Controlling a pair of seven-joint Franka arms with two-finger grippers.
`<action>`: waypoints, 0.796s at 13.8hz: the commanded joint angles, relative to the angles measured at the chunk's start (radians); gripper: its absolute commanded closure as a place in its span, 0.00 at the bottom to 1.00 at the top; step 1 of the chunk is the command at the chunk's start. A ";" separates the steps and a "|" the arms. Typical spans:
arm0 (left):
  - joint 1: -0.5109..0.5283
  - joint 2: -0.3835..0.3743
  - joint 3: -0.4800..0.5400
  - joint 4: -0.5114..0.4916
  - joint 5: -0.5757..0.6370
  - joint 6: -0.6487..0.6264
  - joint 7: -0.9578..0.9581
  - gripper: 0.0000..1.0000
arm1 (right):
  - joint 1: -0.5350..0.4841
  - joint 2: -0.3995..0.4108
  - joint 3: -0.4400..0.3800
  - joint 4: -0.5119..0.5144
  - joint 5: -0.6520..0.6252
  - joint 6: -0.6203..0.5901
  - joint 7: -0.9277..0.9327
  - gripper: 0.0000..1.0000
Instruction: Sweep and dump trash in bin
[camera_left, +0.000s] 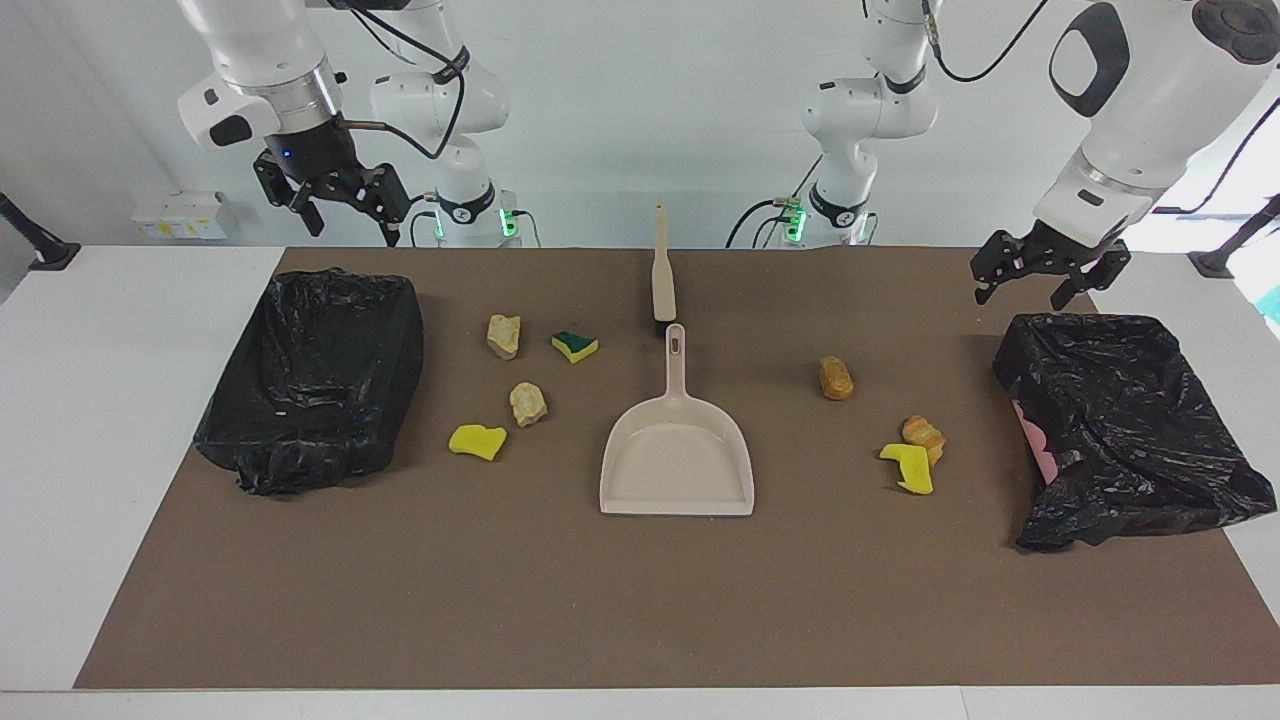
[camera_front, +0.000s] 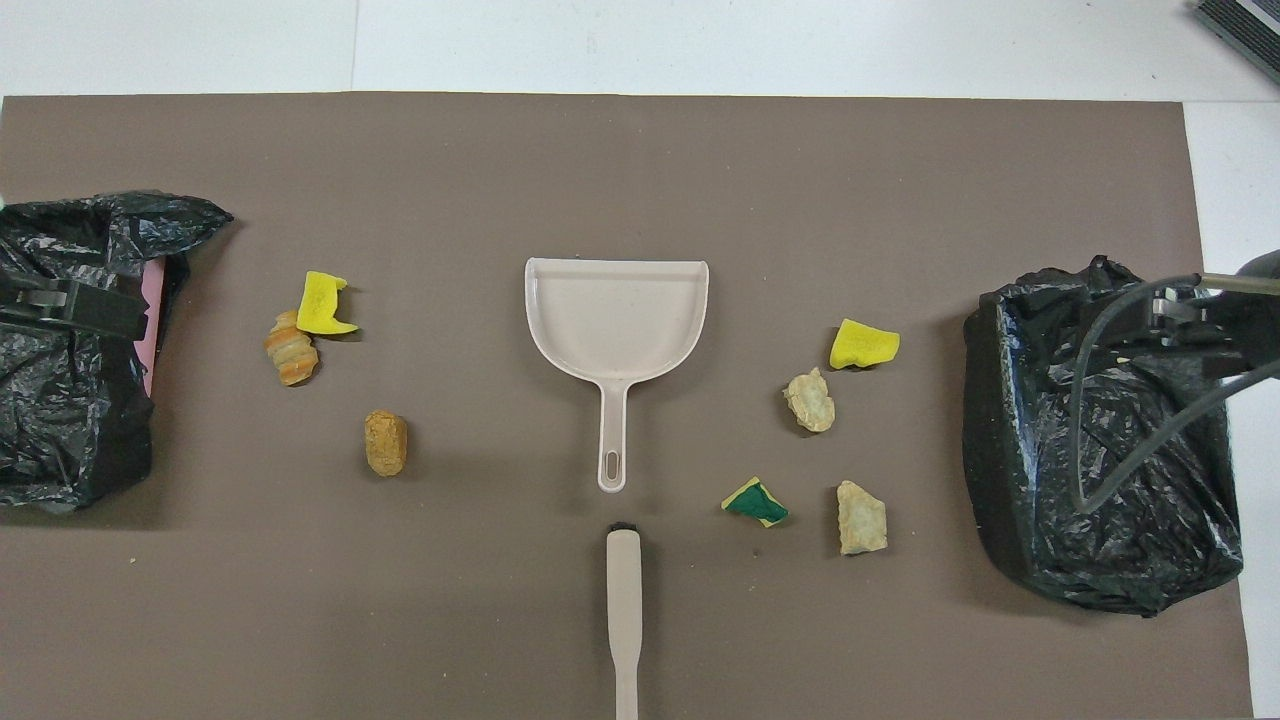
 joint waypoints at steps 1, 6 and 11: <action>0.000 -0.025 0.006 0.010 0.006 -0.022 0.001 0.00 | -0.003 -0.011 -0.009 -0.010 0.037 -0.012 0.005 0.00; 0.000 -0.028 0.006 0.010 0.006 -0.016 0.009 0.00 | -0.008 -0.011 -0.009 -0.006 0.037 -0.010 0.005 0.00; -0.006 -0.034 0.006 -0.001 0.009 -0.025 0.003 0.00 | -0.022 -0.011 -0.011 -0.008 0.035 -0.010 0.003 0.00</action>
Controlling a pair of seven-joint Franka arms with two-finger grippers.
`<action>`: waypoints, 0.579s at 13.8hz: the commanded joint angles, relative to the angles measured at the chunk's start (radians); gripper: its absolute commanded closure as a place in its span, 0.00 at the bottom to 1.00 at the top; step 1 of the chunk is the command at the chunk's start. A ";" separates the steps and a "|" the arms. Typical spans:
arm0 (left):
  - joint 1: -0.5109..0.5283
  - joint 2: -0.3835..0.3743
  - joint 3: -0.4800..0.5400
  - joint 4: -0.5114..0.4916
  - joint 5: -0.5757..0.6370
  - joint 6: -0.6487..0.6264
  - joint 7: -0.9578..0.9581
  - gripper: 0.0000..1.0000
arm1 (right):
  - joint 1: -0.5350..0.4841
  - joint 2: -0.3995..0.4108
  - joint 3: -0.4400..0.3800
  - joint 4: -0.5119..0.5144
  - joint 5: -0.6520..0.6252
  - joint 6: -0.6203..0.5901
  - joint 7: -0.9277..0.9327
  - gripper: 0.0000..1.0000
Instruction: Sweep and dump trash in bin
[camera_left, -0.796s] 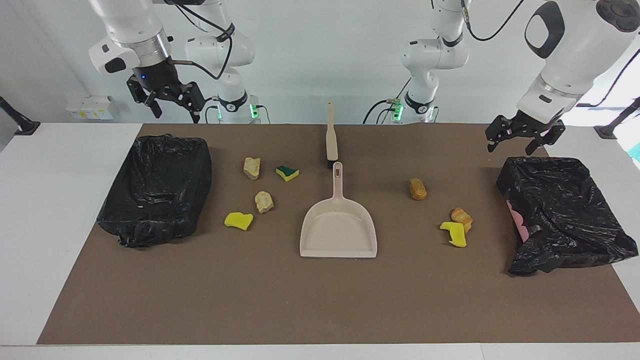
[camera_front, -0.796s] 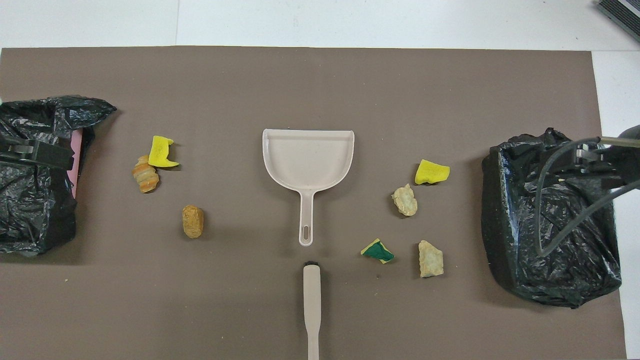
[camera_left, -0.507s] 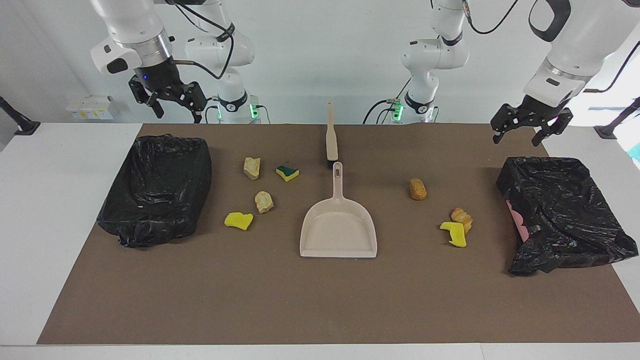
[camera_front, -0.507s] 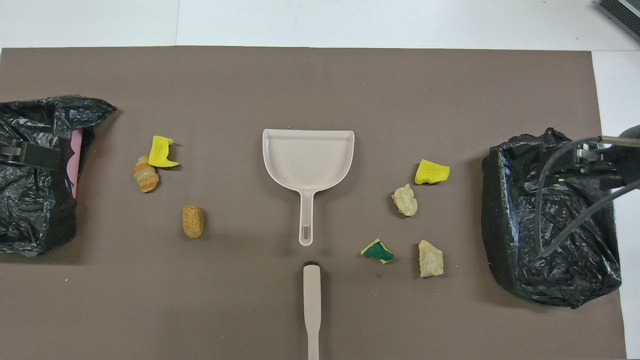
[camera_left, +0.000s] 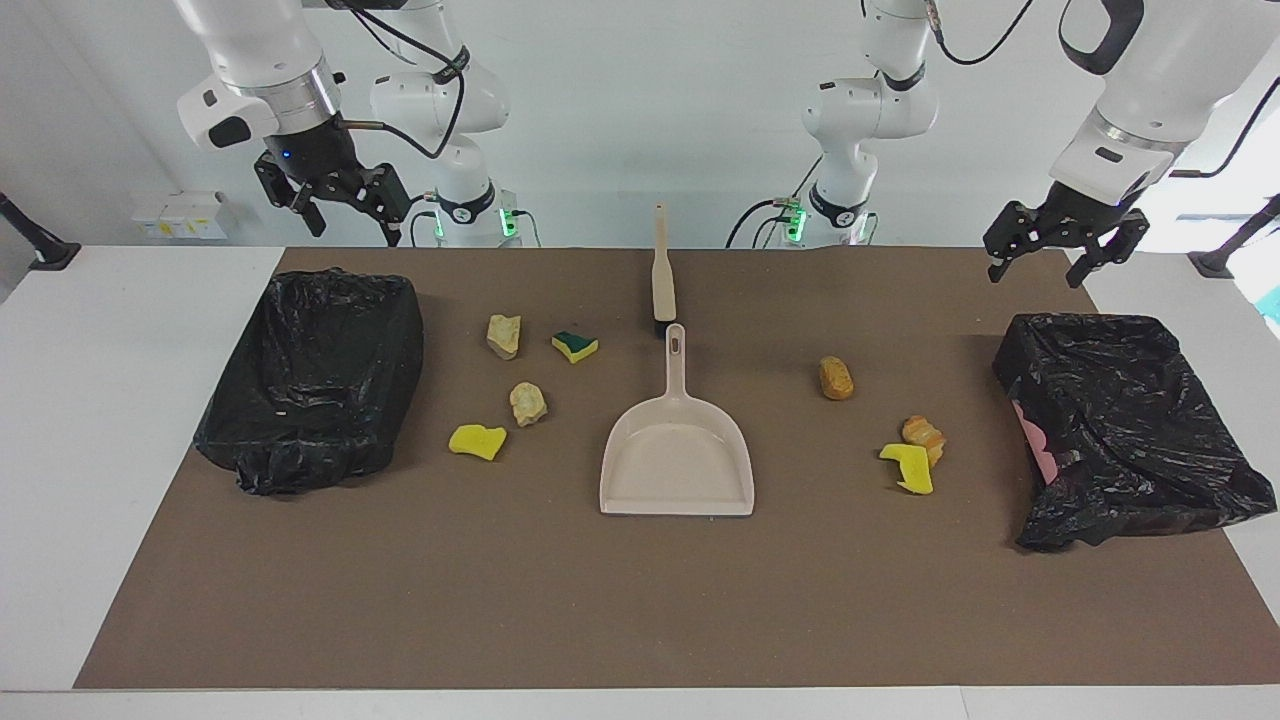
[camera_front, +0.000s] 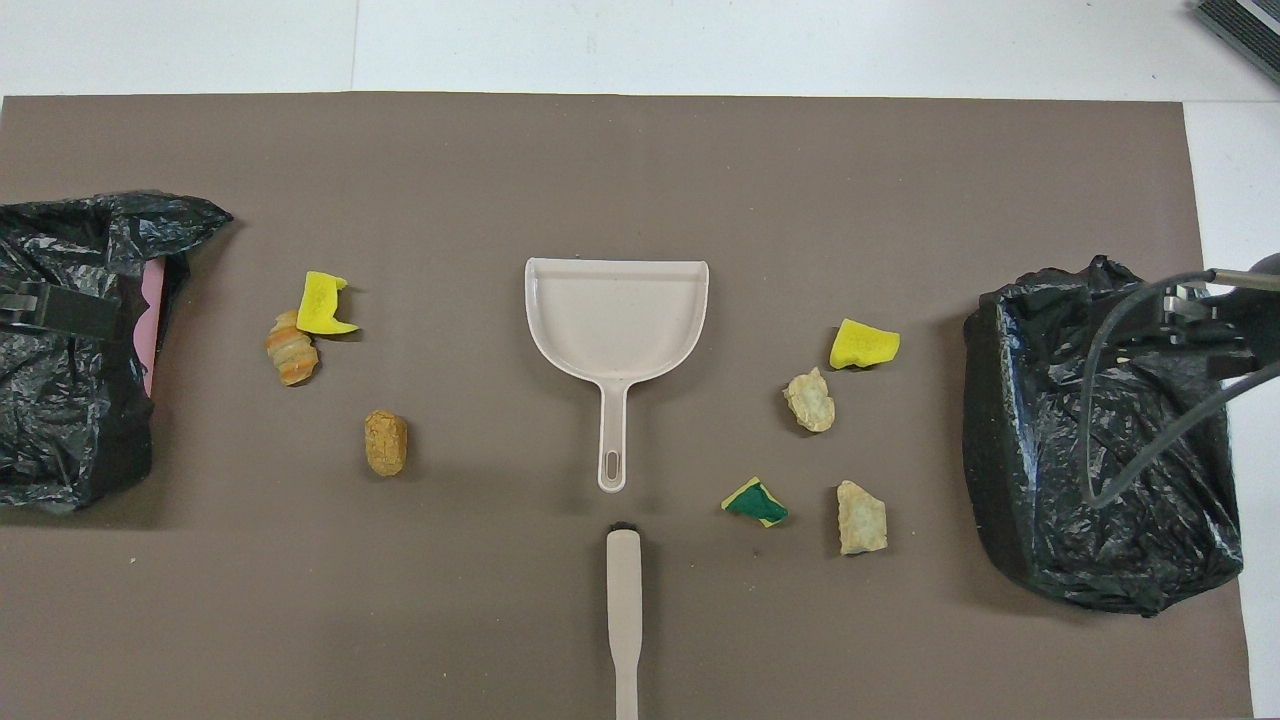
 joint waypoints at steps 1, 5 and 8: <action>-0.010 -0.021 0.000 -0.018 0.006 -0.016 0.003 0.00 | -0.011 -0.011 0.000 -0.008 0.023 -0.010 0.003 0.00; -0.018 -0.072 -0.009 -0.139 -0.048 -0.001 -0.028 0.00 | -0.010 -0.011 0.003 -0.008 0.023 -0.010 0.003 0.00; -0.084 -0.106 -0.010 -0.242 -0.071 0.031 -0.057 0.00 | -0.010 -0.011 0.003 -0.008 0.023 -0.010 0.003 0.00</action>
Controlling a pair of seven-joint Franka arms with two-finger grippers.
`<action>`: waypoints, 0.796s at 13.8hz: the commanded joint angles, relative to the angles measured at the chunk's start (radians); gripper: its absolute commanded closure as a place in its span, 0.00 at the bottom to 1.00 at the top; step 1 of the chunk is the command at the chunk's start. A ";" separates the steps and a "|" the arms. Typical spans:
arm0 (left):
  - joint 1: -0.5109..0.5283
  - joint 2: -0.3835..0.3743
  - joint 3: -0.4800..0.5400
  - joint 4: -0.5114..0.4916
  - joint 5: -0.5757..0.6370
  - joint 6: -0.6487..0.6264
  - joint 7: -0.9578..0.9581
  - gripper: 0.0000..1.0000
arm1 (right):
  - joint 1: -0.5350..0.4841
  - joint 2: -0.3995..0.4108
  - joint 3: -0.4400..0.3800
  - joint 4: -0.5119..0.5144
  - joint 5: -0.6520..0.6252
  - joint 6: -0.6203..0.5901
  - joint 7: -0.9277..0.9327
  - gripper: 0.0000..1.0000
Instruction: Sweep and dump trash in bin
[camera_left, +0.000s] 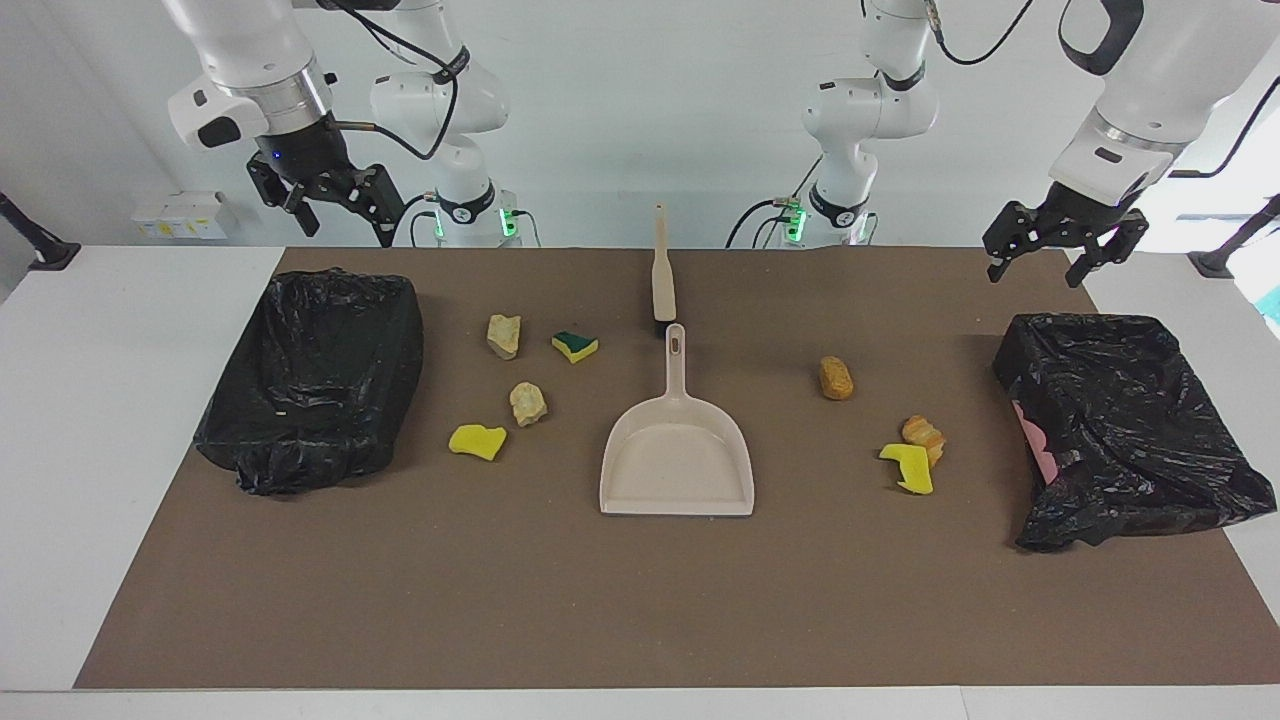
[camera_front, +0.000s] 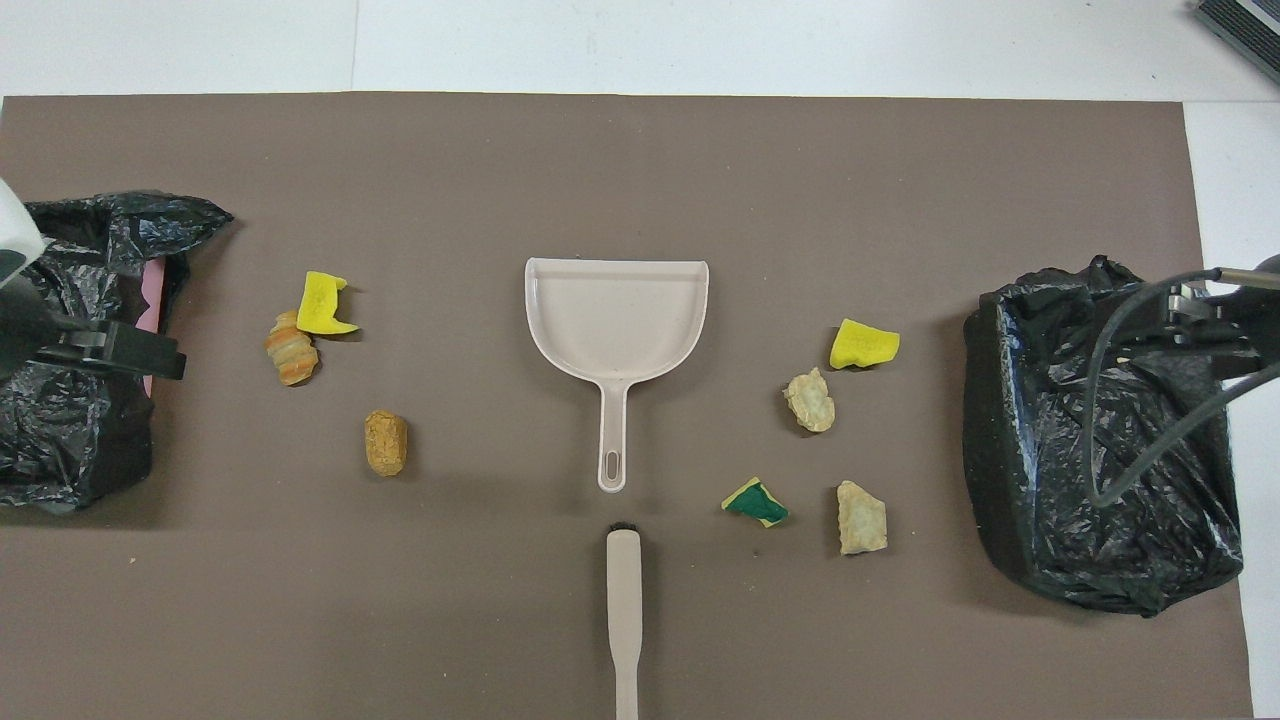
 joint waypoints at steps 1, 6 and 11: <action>-0.085 -0.087 0.007 -0.169 -0.011 0.073 -0.032 0.00 | -0.007 -0.011 0.002 -0.008 0.024 -0.010 0.003 0.00; -0.252 -0.170 0.005 -0.353 -0.011 0.188 -0.229 0.00 | -0.007 -0.011 0.002 -0.009 0.022 -0.010 0.003 0.00; -0.471 -0.185 0.005 -0.476 -0.011 0.286 -0.456 0.00 | 0.002 -0.012 0.008 -0.025 0.022 0.044 0.012 0.00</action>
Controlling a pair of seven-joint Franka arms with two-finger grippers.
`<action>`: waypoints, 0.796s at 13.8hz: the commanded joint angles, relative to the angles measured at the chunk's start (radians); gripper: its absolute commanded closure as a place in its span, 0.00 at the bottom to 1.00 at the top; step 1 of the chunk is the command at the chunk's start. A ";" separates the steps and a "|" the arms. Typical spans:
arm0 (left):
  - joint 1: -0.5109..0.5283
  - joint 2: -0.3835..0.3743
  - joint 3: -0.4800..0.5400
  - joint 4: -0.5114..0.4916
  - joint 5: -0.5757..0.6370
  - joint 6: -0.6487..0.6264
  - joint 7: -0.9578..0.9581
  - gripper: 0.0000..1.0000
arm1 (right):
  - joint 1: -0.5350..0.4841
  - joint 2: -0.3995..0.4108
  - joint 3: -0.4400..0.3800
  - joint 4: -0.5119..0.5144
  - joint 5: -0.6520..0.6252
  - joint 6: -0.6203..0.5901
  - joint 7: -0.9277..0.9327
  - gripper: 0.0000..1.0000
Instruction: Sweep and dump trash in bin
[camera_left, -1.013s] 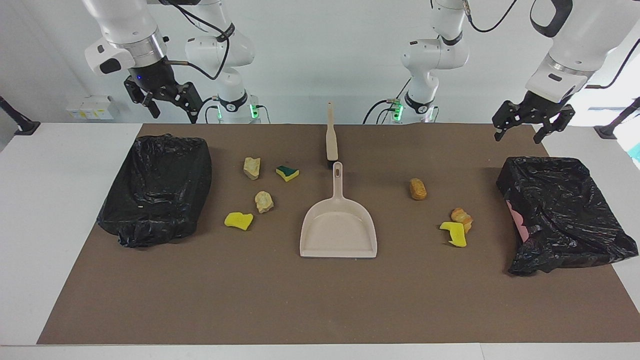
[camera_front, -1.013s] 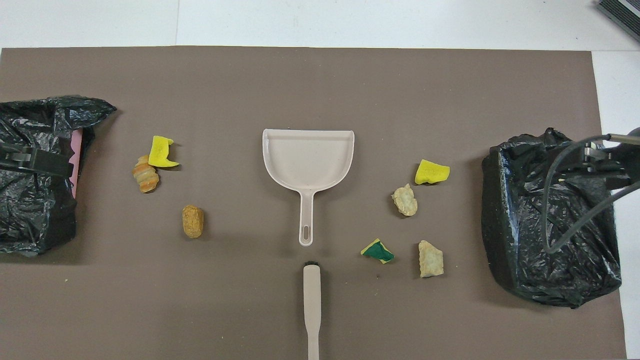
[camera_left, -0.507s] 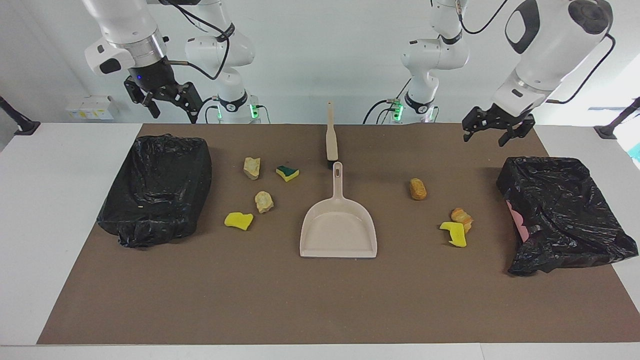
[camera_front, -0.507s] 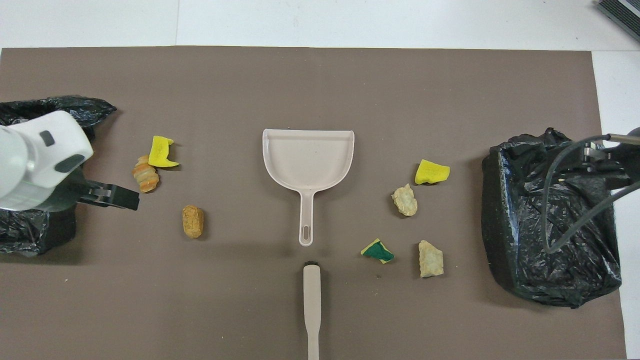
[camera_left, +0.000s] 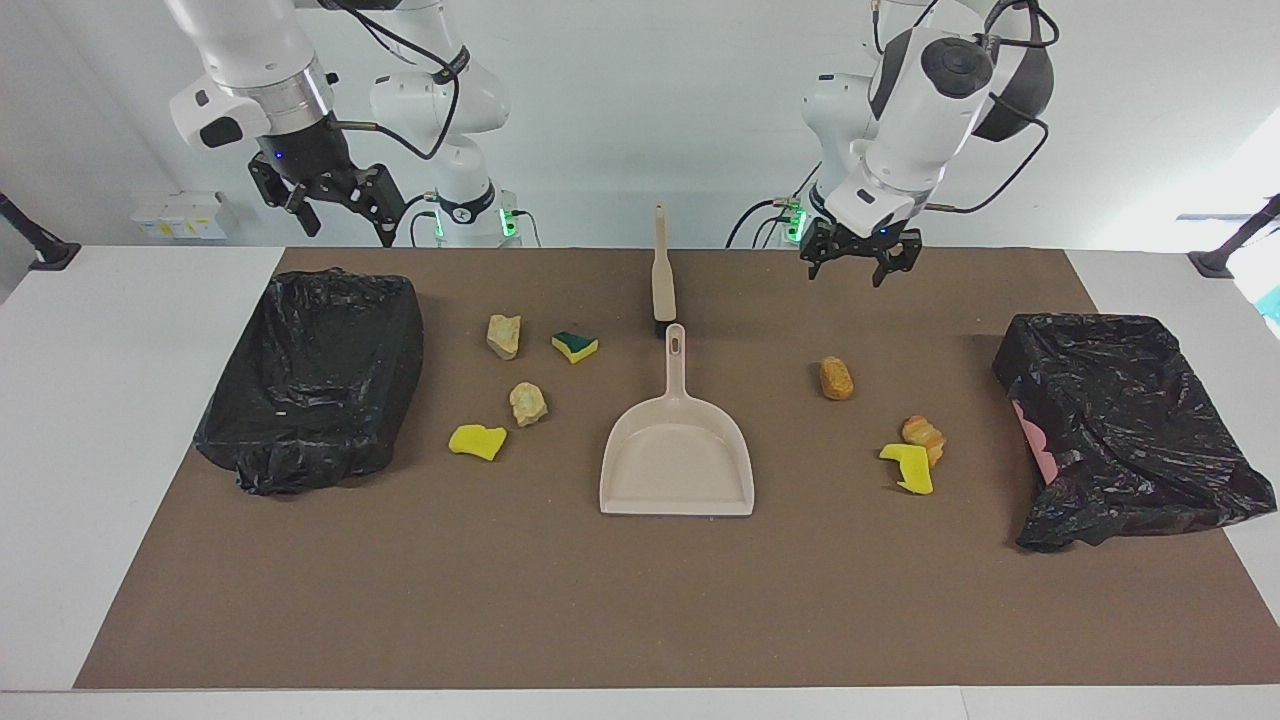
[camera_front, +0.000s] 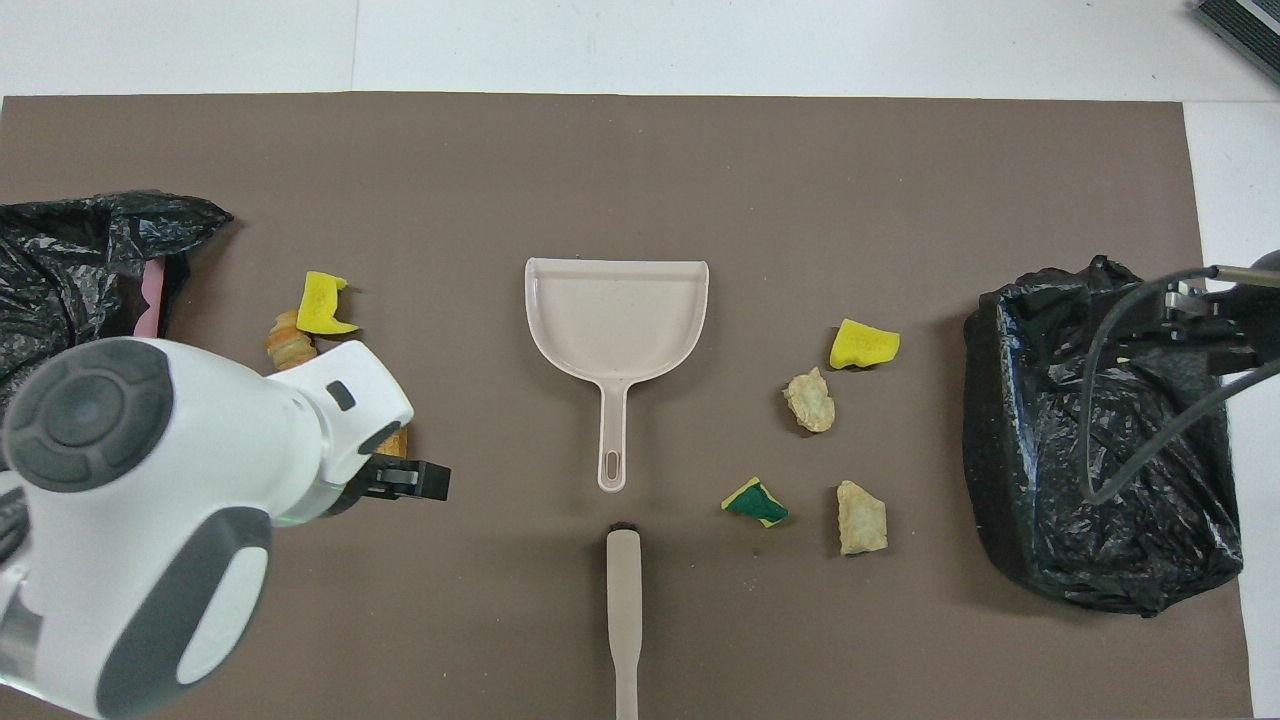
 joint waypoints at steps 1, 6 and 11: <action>-0.136 -0.037 0.018 -0.119 -0.002 0.102 -0.139 0.00 | 0.004 -0.012 0.004 -0.028 0.021 0.029 0.015 0.00; -0.397 -0.004 0.018 -0.245 -0.002 0.286 -0.398 0.00 | 0.048 -0.014 0.010 -0.109 0.021 0.153 0.023 0.00; -0.595 0.010 0.018 -0.357 -0.002 0.435 -0.622 0.00 | 0.076 -0.020 0.012 -0.124 0.022 0.157 0.076 0.00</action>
